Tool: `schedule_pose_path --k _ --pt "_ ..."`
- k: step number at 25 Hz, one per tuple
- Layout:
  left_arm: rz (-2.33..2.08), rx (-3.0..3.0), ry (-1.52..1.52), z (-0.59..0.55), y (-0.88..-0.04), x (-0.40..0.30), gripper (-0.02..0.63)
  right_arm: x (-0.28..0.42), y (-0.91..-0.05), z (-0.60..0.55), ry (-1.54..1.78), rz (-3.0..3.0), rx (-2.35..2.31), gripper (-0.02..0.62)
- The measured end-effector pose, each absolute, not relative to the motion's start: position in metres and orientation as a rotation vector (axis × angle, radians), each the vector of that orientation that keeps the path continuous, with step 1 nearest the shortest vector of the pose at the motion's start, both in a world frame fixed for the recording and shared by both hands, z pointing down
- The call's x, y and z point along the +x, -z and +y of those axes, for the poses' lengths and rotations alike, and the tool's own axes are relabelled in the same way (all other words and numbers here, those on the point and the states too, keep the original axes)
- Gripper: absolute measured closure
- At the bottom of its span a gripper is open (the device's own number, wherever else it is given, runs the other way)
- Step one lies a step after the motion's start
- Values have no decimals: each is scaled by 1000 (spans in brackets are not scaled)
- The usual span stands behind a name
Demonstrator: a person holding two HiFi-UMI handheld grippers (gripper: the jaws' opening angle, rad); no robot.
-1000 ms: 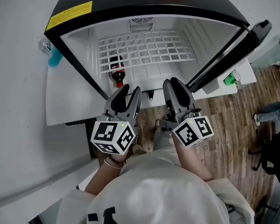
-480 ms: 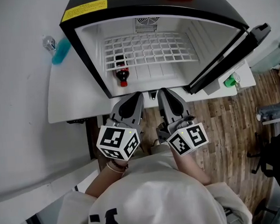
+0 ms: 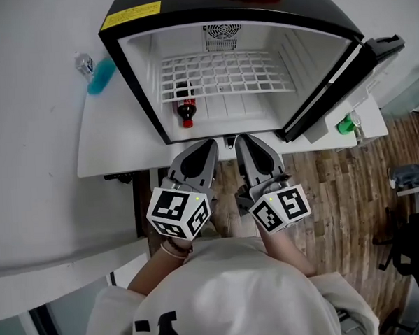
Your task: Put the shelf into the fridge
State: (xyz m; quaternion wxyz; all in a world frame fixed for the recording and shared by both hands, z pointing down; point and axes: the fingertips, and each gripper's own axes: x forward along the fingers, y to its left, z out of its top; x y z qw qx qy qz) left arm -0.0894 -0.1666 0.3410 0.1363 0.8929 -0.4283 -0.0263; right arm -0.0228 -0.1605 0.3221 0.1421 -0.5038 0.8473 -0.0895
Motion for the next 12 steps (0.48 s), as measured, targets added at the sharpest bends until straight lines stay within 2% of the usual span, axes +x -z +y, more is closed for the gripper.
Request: schedule_pose_path --k 12 --pt "-1341 2542 128 -95 -338 -43 600 33 -316 -87 172 2509 -1444 563"
